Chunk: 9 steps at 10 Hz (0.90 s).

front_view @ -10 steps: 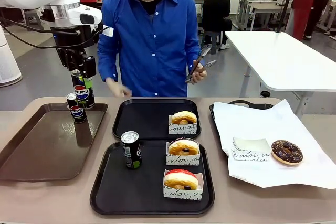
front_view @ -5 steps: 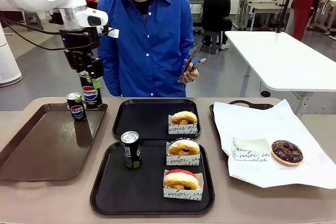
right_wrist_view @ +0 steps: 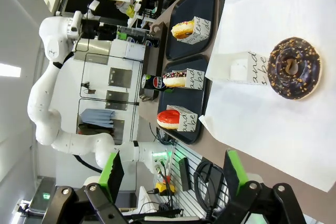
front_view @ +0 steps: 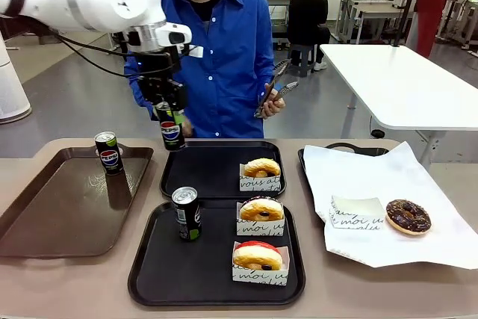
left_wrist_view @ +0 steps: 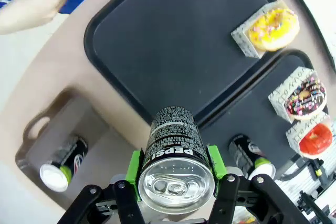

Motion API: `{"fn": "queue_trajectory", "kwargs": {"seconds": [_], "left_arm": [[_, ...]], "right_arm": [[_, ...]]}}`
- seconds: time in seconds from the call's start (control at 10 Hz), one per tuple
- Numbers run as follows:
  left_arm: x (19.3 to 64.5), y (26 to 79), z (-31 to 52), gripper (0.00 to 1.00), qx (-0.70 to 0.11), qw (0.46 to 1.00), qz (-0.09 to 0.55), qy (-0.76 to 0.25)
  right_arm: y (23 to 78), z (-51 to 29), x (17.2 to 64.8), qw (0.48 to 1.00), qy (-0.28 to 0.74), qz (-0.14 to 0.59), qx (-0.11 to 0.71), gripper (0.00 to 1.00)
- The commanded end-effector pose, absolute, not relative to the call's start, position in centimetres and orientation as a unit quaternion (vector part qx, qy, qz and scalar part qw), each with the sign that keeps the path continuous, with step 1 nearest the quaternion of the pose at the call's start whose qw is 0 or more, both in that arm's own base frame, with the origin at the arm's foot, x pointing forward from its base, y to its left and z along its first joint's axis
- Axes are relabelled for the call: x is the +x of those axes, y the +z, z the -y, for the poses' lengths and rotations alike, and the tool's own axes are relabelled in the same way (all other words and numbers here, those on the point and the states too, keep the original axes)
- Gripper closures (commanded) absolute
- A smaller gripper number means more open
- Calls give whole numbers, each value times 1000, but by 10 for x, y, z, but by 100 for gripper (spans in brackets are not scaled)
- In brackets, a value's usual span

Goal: Set up donuts and drinks on trays.
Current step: Pick up one Pepsi coke from the Handle tray and place it on the Flat Tray without a Pepsi coke.

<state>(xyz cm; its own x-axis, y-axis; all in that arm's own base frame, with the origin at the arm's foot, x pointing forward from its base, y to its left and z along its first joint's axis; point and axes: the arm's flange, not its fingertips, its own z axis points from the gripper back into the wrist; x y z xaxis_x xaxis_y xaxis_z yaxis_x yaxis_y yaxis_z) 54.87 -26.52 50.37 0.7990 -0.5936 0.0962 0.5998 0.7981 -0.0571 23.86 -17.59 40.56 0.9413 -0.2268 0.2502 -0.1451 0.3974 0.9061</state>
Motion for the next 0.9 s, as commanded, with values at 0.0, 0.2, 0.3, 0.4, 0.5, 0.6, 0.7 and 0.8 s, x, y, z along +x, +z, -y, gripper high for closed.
{"fn": "queue_trajectory", "kwargs": {"seconds": [0.0,0.2,0.3,0.4,0.5,0.6,0.7,0.8], "left_arm": [[557,495,285,41,-17,947,45,-319],[510,523,253,41,0,935,34,-354],[472,553,208,41,-9,925,35,-377],[433,571,166,41,-24,922,47,-383],[402,575,140,41,-18,930,47,-363],[381,572,131,41,-8,935,46,-352],[382,573,131,41,-13,933,49,-357],[390,574,134,41,-17,932,54,-359]], "right_arm": [[405,176,239,815,-21,175,552,0],[405,176,239,815,-21,175,552,0],[405,176,239,815,-21,175,552,0],[405,176,239,815,-21,175,552,0],[405,176,239,815,-21,175,552,0],[405,176,239,815,-21,175,552,0],[405,176,239,815,-21,175,552,0],[405,176,239,815,-21,175,552,0]]}}
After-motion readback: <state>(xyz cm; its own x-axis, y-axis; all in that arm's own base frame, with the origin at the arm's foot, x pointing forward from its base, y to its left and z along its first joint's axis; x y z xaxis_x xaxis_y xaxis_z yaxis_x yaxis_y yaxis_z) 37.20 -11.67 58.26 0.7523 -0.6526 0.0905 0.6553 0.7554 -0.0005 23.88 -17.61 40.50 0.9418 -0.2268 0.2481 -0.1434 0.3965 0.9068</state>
